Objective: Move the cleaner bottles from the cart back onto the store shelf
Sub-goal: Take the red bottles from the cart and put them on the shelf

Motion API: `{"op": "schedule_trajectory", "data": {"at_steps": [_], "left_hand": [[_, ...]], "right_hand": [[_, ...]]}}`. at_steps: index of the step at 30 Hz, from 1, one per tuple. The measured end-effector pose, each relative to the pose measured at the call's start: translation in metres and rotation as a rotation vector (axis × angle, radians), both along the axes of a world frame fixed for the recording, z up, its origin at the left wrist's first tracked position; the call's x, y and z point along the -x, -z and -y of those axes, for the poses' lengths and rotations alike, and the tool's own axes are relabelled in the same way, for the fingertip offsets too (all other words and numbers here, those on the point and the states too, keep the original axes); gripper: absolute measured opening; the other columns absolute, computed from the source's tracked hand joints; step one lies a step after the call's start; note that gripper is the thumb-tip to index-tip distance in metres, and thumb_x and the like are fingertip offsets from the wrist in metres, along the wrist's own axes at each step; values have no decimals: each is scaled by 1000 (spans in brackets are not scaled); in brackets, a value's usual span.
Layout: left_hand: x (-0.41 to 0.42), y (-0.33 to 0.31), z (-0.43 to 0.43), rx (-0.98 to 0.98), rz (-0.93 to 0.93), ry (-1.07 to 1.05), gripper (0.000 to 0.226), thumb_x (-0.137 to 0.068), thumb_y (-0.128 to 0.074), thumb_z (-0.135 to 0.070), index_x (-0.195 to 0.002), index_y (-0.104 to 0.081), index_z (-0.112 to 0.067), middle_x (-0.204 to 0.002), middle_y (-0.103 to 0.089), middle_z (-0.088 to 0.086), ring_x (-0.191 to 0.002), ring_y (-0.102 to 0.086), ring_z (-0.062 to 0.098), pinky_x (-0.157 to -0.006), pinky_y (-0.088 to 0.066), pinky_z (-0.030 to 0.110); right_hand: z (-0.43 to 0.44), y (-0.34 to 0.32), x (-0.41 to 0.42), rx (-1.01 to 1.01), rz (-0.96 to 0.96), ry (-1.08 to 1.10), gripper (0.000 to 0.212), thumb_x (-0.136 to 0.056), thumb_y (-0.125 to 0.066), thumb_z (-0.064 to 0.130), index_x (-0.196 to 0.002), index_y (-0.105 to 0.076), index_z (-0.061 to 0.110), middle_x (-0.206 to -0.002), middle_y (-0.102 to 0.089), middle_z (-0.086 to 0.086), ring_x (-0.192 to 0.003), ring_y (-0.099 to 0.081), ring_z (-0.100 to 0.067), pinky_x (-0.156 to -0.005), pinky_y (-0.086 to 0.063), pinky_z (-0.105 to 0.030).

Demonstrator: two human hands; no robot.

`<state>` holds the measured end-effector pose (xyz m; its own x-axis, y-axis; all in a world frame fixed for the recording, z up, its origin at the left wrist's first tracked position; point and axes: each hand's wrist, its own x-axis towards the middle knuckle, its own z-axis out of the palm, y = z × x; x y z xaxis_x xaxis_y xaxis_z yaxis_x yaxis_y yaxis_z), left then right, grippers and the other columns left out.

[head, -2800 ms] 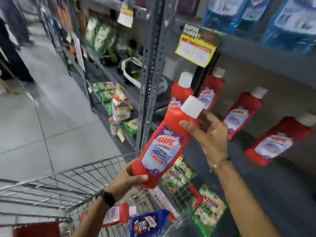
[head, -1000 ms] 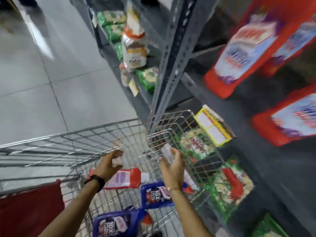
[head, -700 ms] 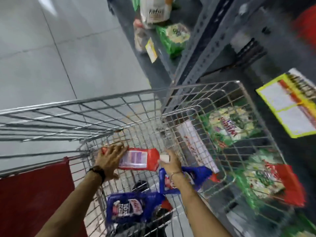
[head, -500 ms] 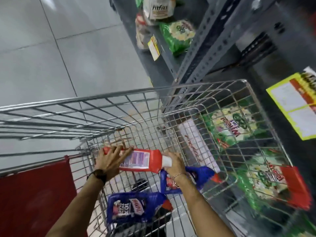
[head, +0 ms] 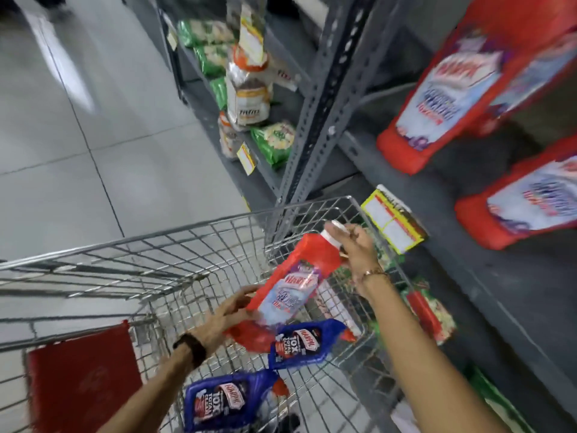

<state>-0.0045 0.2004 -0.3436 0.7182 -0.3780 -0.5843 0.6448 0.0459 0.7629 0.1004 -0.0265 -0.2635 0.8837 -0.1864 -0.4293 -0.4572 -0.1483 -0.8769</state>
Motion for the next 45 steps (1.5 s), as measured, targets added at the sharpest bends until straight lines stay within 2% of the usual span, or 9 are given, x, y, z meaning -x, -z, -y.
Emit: {"op": "schedule_trajectory", "data": {"at_steps": [4, 10, 15, 22, 29, 34, 38, 43, 45], "left_hand": [[-5, -42, 26, 117, -20, -143, 74, -36, -86, -44, -101, -59, -20, -97, -73, 3, -81, -69, 20, -72, -58, 34], [-9, -87, 42, 202, 29, -164, 87, -30, -86, -54, -105, -61, -17, -91, -77, 1, -81, -71, 18, -68, -60, 31], [-8, -114, 36, 176, 126, -79, 84, -33, -85, -57, -104, -60, -20, -91, -77, 0, -82, -71, 17, -65, -59, 28], [-8, -134, 23, 29, 273, 32, 72, -51, -76, -60, -111, -61, -22, -110, -71, 5, -99, -67, 28, -91, -51, 52], [-7, -150, 30, 14, 313, 89, 73, -42, -75, -67, -102, -63, -27, -101, -74, -5, -94, -69, 23, -75, -58, 29], [-7, -164, 40, -25, 346, 120, 81, -44, -74, -68, -109, -60, -23, -105, -73, -2, -95, -69, 26, -82, -58, 37], [-1, -181, 62, -17, 391, 175, 74, -50, -74, -64, -111, -62, -24, -109, -71, 2, -97, -68, 27, -87, -55, 45], [8, -214, 133, 100, 466, 304, 63, -44, -83, -52, -97, -68, -23, -94, -76, -3, -84, -71, 18, -67, -58, 25], [5, -226, 172, 92, 538, 366, 60, -53, -82, -47, -103, -65, -18, -104, -73, 8, -92, -69, 23, -74, -58, 32]], "right_hand": [[7, -66, -8, 82, 139, 158, 43, -63, -79, 40, -46, -44, 22, -48, -49, 11, -49, -43, -6, -56, -39, -23], [16, -132, -10, 102, 208, 119, 28, -57, -82, 40, -66, -62, 21, -70, -62, 2, -60, -53, -9, -62, -45, -29], [14, -159, -3, 71, 317, 132, 18, -65, -80, 25, -65, -63, 20, -61, -58, 7, -42, -47, 7, -45, -40, -10], [9, -174, 9, 26, 358, 139, 24, -61, -82, 26, -76, -68, 12, -69, -65, 1, -54, -53, -1, -51, -43, -15], [14, -190, 19, 26, 401, 170, 20, -60, -83, 26, -69, -66, 18, -73, -68, -2, -61, -58, -6, -57, -46, -20], [32, -202, 33, 43, 415, 203, 22, -59, -82, 30, -72, -67, 20, -79, -70, -4, -70, -62, -12, -67, -53, -32], [62, -215, 58, 16, 468, 258, 19, -58, -83, 28, -66, -67, 22, -70, -68, 3, -60, -60, 0, -62, -48, -23], [128, -251, 105, 52, 575, 397, 20, -60, -82, 25, -76, -71, 20, -71, -71, 2, -72, -63, -10, -71, -52, -28], [158, -269, 122, 54, 662, 435, 14, -62, -80, 20, -73, -71, 24, -65, -72, 11, -70, -64, -4, -67, -52, -19]]}}
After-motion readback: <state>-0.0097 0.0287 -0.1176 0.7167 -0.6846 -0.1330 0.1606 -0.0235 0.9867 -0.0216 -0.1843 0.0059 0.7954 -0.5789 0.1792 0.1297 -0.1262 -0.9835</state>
